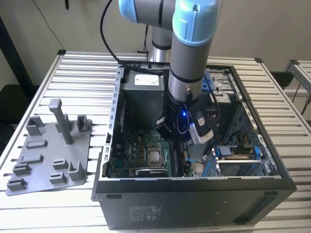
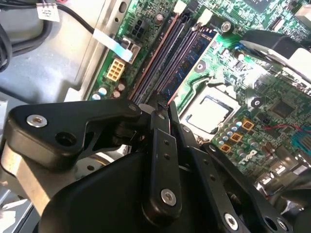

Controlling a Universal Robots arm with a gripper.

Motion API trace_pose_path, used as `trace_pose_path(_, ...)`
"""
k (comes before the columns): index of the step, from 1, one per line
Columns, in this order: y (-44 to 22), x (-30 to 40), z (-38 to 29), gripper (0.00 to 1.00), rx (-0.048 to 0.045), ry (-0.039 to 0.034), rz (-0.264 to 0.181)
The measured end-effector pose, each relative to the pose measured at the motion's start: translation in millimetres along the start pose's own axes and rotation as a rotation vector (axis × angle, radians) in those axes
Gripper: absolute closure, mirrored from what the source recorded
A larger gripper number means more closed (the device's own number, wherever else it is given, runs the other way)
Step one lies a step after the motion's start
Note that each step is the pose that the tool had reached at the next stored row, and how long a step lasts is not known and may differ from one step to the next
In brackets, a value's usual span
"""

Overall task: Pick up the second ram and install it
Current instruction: 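Insert the second ram into the second slot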

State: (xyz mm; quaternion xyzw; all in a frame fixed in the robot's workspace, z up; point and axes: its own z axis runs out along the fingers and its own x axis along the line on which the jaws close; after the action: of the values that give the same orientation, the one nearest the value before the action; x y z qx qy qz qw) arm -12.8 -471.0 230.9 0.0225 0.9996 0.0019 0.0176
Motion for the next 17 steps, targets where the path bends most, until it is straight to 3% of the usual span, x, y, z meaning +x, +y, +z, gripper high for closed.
trace_pose_path(10, -0.1, 1.0, 6.9, 0.86, -0.0128, 0.0006, 0.002)
trace_pose_path(17, -2.5, 3.0, 8.2, 0.86, -0.019, 0.0009, 0.01)
